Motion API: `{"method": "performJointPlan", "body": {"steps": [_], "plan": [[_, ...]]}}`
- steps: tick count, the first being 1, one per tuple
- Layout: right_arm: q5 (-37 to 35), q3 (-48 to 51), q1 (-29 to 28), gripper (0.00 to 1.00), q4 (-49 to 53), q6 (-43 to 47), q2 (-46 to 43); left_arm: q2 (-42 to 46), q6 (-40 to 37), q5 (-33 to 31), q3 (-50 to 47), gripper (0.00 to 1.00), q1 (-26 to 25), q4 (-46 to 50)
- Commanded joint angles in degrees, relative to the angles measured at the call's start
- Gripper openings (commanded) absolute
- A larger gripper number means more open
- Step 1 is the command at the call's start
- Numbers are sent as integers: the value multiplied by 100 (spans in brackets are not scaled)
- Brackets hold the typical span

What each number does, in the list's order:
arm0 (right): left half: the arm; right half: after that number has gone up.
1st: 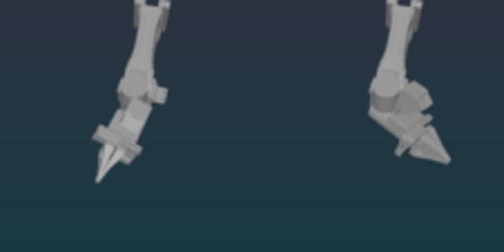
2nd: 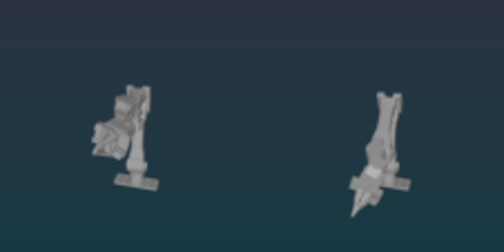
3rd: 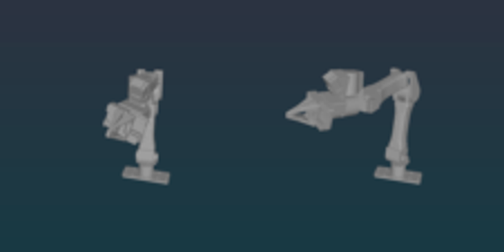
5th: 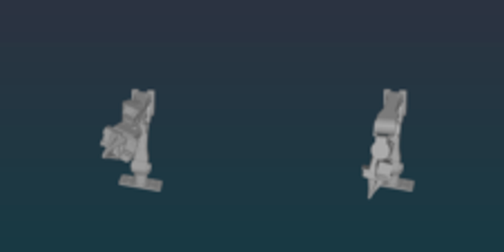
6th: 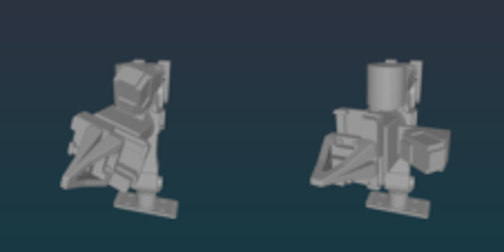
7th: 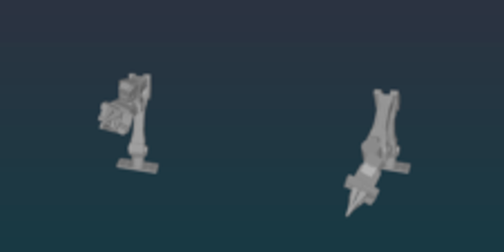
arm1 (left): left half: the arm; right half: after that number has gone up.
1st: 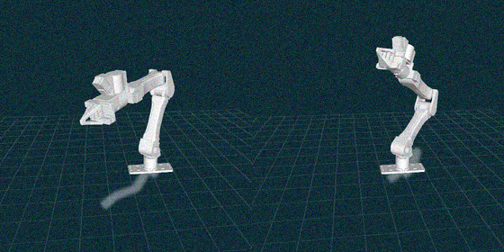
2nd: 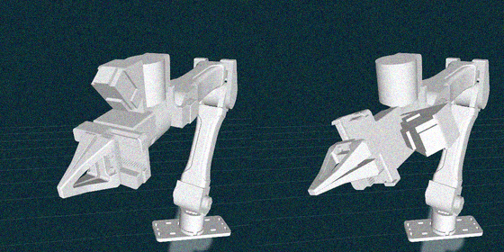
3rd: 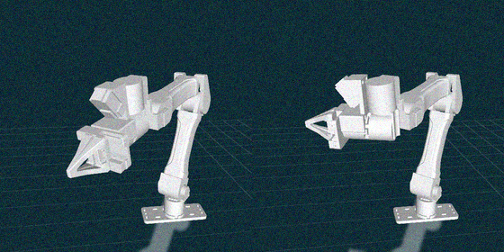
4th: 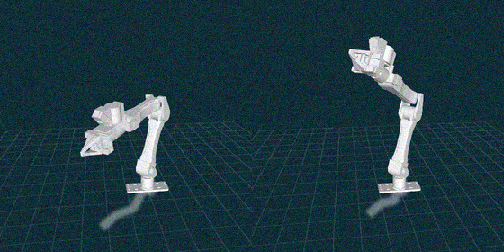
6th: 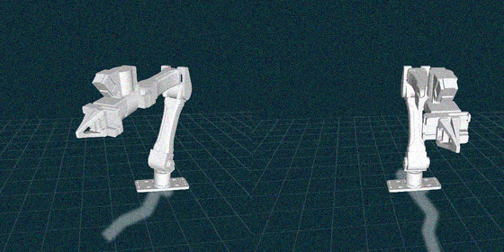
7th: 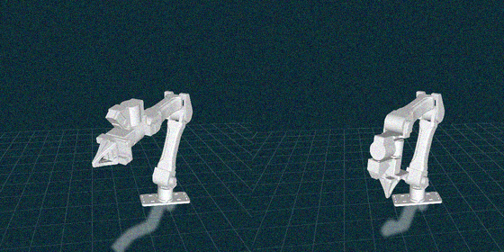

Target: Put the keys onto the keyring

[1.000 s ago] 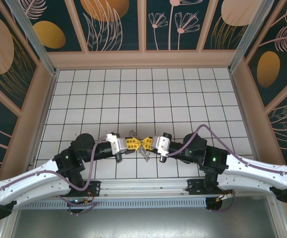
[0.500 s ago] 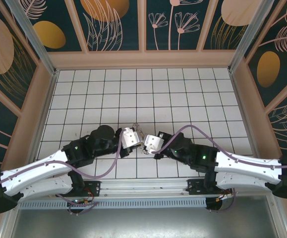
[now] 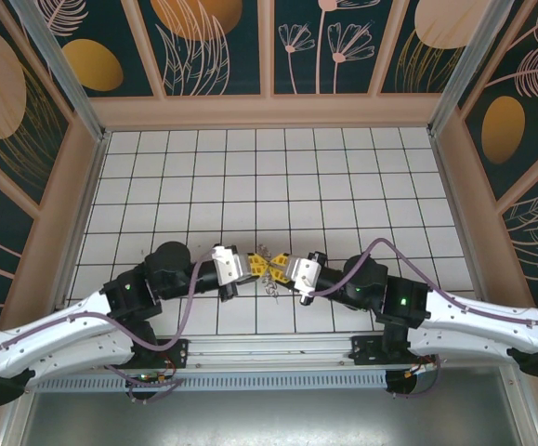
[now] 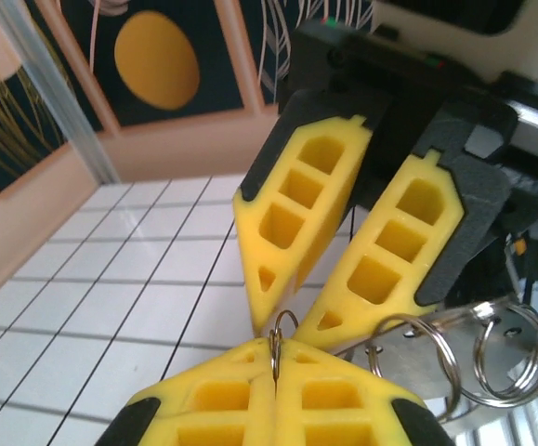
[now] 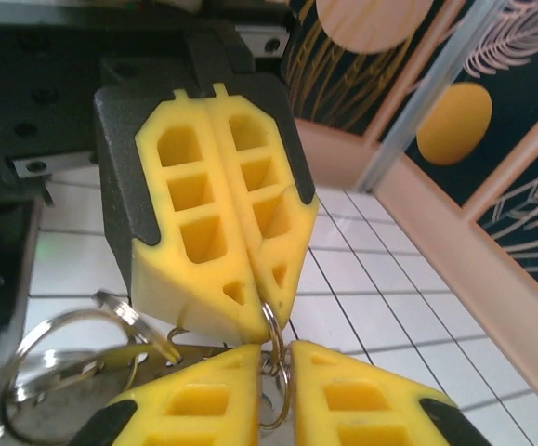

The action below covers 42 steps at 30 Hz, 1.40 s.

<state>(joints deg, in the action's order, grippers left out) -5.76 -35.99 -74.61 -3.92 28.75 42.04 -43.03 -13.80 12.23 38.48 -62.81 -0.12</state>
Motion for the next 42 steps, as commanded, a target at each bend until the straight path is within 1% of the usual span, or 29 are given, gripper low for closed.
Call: {"method": "performJointPlan", "body": {"steps": [1, 2, 3, 5, 11, 13, 15, 16, 19, 24, 25, 27, 28, 32, 34, 35, 36, 37, 40, 42], "plan": [[469, 74, 83, 17, -426, -218, 29, 225, 275, 577, -173, 0, -21, -963], [463, 66, 117, 17, -432, -244, 37, 281, 309, 655, -213, 0, -19, -1072], [672, 60, 156, 18, -432, -271, 41, 322, 332, 726, -247, 0, -16, -1158], [804, 66, 232, 18, -456, -327, 41, 380, 374, 823, -300, 0, -19, -1266], [1067, 74, 450, 18, -487, -482, 71, 486, 557, 1067, -520, 0, -16, -1725], [1119, 61, 499, 13, -462, -511, 87, 473, 580, 1097, -560, 0, -16, -1796], [1168, 48, 544, 4, -460, -526, 85, 450, 589, 1136, -556, 0, -22, -1790], [1189, 31, 568, 1, -452, -536, 85, 440, 576, 1146, -545, 0, -22, -1762], [1223, -11, 660, 0, -375, -529, 110, 375, 477, 1032, -422, 0, -21, -1448], [751, -163, 636, 0, -91, -312, 197, 128, 113, 325, -19, 0, -21, -314], [633, -208, 601, 0, -29, -248, 243, 59, 62, 183, 50, 1, -20, -116], [306, -304, 474, 0, 79, -98, 375, -125, -31, -114, 193, 9, -18, 230], [197, -343, 408, 0, 87, -50, 435, -217, -77, -215, 248, 11, -19, 359], [-175, -434, 168, 0, 65, 119, 637, -555, -223, -455, 431, 12, -17, 759], [-244, -468, 102, 0, 60, 162, 700, -648, -287, -475, 474, 12, -21, 844], [-302, -485, 70, 0, 76, 181, 721, -679, -318, -479, 482, 9, -21, 866], [-358, -497, 36, 0, 71, 196, 743, -690, -326, -464, 485, 2, -16, 866], [-407, -510, 0, 0, 77, 216, 756, -683, -331, -450, 465, 0, -21, 830], [-435, -519, -66, 0, 92, 224, 731, -523, -254, -290, 295, 0, -19, 524], [-316, -435, -70, 0, -19, 147, 621, -339, -144, -172, 129, 0, -19, 227]]}}
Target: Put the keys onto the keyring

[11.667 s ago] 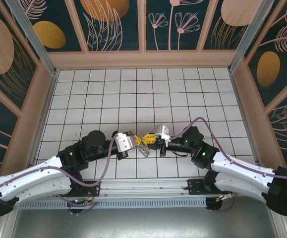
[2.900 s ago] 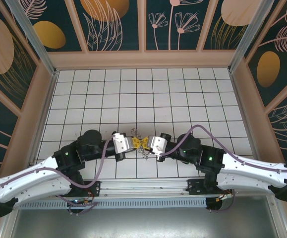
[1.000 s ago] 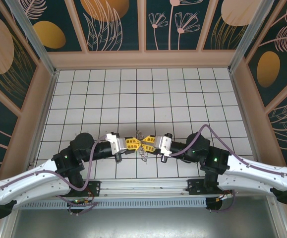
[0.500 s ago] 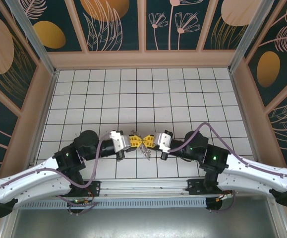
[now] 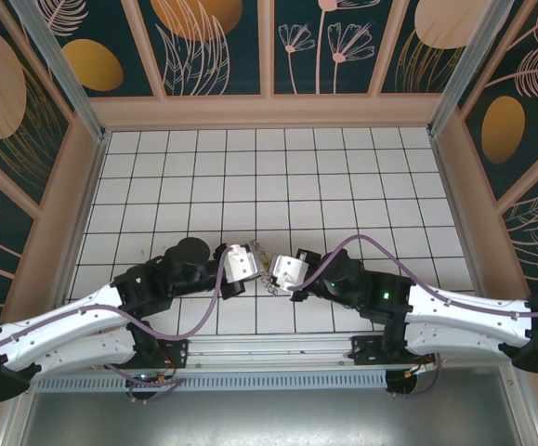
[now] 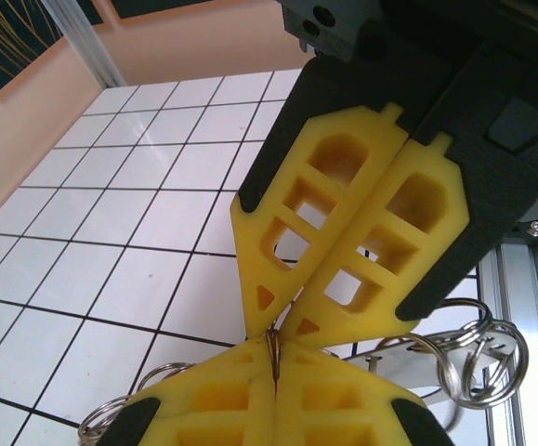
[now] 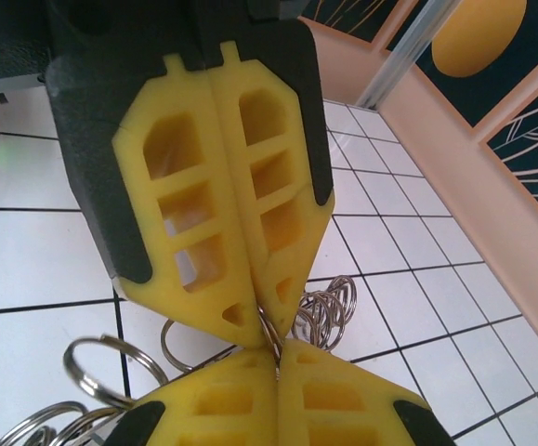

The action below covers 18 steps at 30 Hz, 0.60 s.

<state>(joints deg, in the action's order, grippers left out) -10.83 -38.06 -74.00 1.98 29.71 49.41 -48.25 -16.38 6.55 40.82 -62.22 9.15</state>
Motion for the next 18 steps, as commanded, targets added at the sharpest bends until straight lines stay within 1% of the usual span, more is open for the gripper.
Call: {"method": "performJointPlan", "body": {"steps": [1, 2, 5, 9, 13, 18], "plan": [[248, -162, -132, 0, -674, 5, -191, 275, 156, 428, -175, 0, -71, -851], [341, -81, -130, 2, -755, -54, -291, 405, 216, 468, -269, 0, -80, -1030], [696, 132, -28, 17, -897, -322, -576, 828, 327, 660, -536, 0, -75, -1614], [1209, 310, 185, 25, -1034, -642, -786, 1190, 400, 942, -747, 0, -81, -2242], [1460, 357, 246, 25, -1146, -714, -819, 1239, 460, 1249, -713, 0, -75, -2467], [1804, 421, 251, 25, -1324, -686, -903, 1237, 504, 1311, -702, 0, -78, -2434]]}}
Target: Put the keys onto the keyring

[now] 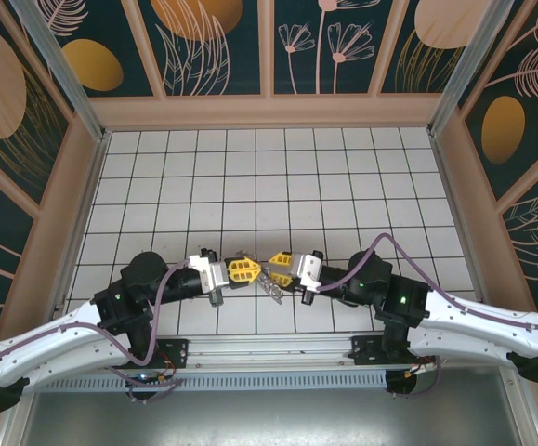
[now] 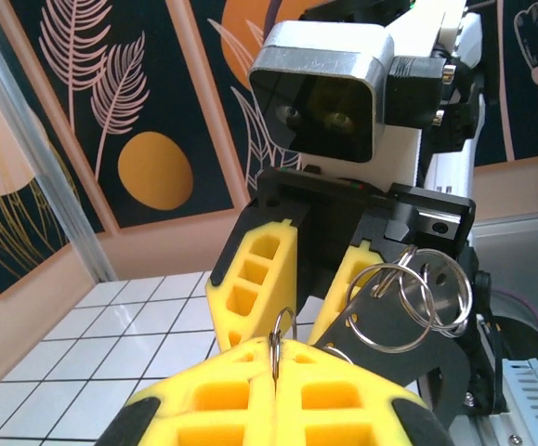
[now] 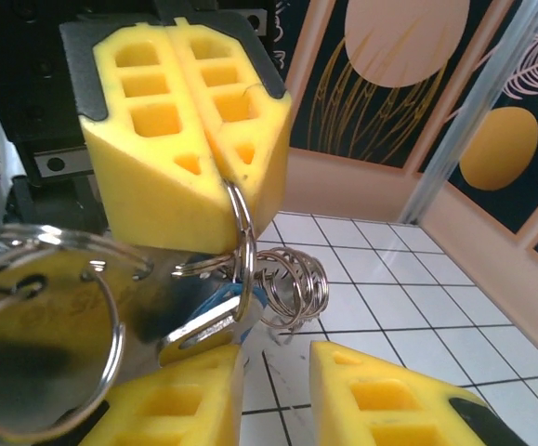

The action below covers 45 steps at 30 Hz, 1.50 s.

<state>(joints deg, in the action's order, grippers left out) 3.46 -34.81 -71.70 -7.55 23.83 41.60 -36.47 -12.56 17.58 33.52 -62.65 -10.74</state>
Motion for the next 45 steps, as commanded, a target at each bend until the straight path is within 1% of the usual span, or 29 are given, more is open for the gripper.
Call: {"method": "performJointPlan", "body": {"steps": [1, 5, 12, 17, 23, 27, 32, 36, 38, 41, 45], "plan": [[427, 127, 20, 25, -407, -98, -157, 61, 129, 210, 19, 0, -30, -444], [569, 235, 23, 26, -510, -90, -355, 35, 109, 236, 23, 0, -31, -390], [682, 293, 24, 33, -530, -4, -592, 25, 92, 289, 115, 0, -24, -189], [673, 191, 19, 34, -520, 69, -483, 23, 95, 329, 170, 0, -34, -17], [726, 49, 51, 34, -564, 154, -285, 44, 74, 367, 190, 0, -36, 63], [719, 27, 67, 26, -572, 183, -263, 100, 64, 351, 208, 0, -31, 141], [699, 44, 92, 11, -607, 191, -249, 139, 37, 327, 238, 0, -25, 247], [649, 53, 88, 3, -591, 243, -241, 179, 36, 311, 234, 0, -32, 240], [638, 62, 93, 1, -581, 292, -238, 178, 43, 324, 225, 0, -29, 214], [597, 71, 86, 0, -560, 378, -201, 172, 44, 320, 208, 0, -31, 149], [283, 84, 2, 0, -540, 532, -123, 131, 63, 367, 181, 0, -36, 49]]}}
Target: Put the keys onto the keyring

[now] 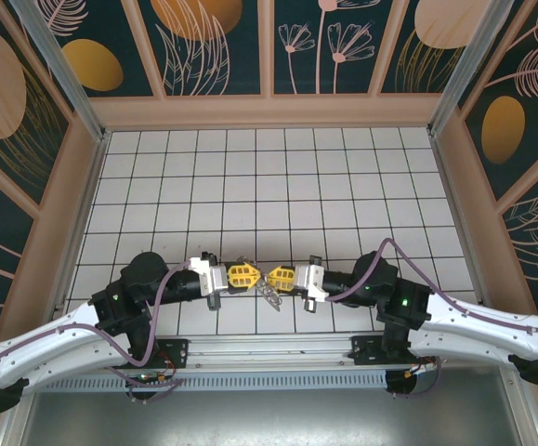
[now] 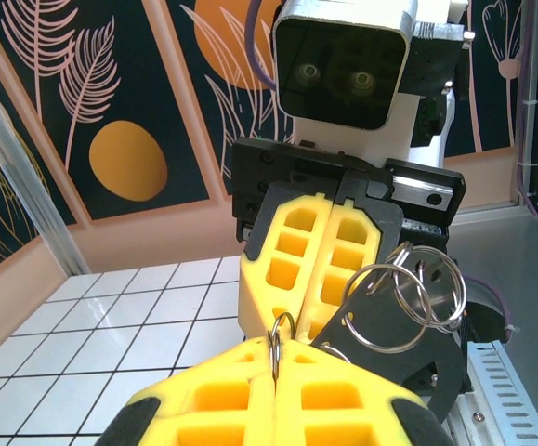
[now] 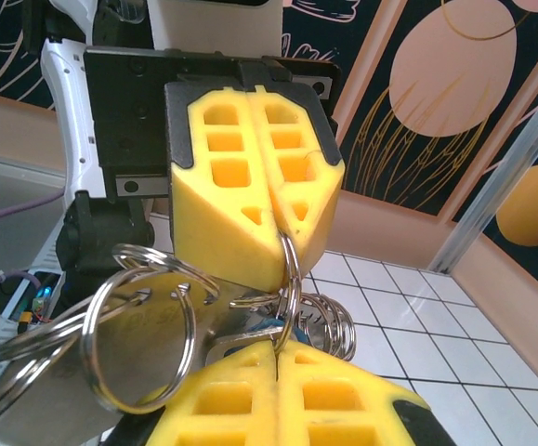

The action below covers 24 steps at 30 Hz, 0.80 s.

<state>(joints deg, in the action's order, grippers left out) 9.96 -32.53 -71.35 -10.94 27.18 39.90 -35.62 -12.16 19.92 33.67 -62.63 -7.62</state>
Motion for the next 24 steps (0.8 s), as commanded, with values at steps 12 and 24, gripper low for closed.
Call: {"method": "performJointPlan", "body": {"steps": [12, 24], "plan": [[-839, -104, -123, 0, -136, 300, 358, 75, 14, 175, 175, 0, -30, -319], [-620, 132, -120, 32, -444, 42, -531, 90, -112, 126, 168, 0, -35, -4]]}}
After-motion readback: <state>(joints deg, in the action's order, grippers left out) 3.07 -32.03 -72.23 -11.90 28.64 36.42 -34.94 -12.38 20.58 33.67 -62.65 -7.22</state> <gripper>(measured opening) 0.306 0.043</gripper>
